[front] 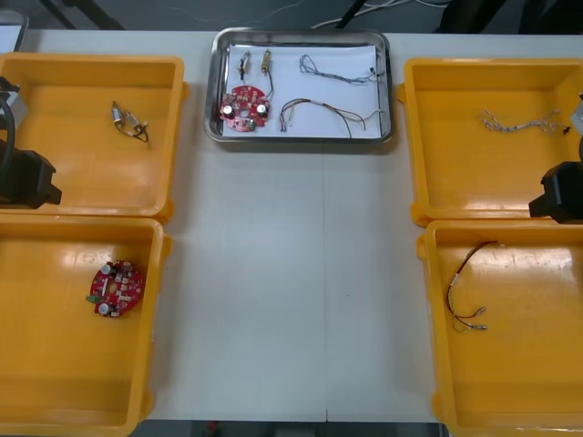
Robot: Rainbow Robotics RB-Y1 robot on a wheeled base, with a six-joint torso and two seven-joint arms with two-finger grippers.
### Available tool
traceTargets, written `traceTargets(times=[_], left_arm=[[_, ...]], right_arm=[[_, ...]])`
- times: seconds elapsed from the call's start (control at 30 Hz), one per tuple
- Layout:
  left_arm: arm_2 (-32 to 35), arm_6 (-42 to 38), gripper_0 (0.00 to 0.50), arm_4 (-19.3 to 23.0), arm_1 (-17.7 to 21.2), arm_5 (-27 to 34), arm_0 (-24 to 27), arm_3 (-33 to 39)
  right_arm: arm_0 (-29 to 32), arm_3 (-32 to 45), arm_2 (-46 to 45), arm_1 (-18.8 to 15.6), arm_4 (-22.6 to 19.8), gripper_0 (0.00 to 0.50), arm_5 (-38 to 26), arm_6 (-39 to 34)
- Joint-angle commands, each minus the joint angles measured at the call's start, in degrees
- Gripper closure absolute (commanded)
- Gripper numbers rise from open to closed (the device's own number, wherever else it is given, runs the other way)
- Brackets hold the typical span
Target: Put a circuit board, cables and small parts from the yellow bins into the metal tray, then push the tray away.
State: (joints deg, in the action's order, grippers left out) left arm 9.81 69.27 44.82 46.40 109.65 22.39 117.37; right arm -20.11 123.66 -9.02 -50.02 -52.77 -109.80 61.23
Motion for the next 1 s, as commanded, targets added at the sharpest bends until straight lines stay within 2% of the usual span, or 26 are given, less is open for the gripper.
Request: traceTargets(times=[0.03, 0.37, 0.67, 1.0], left_arm=[[0.74, 2.88, 0.0, -0.18, 0.97, 0.35, -0.68, 1.63], [0.74, 2.88, 0.0, -0.18, 0.97, 0.35, -0.68, 1.63], [0.74, 2.88, 0.0, -0.18, 0.97, 0.35, -0.68, 1.63], [0.74, 2.88, 0.0, -0.18, 0.97, 0.35, -0.68, 1.63]], right_arm=[[4.73, 1.76, -6.1, -2.27, -0.49, 0.0, -0.2, -0.32], [8.68, 2.99, -7.42, -2.27, 3.64, 0.0, -0.2, 0.03], [11.32, 4.31, -7.5, -1.22, 2.85, 0.0, -0.2, 0.74], [14.92, 8.35, -8.12, 0.98, 4.17, 0.0, -0.2, 0.82]])
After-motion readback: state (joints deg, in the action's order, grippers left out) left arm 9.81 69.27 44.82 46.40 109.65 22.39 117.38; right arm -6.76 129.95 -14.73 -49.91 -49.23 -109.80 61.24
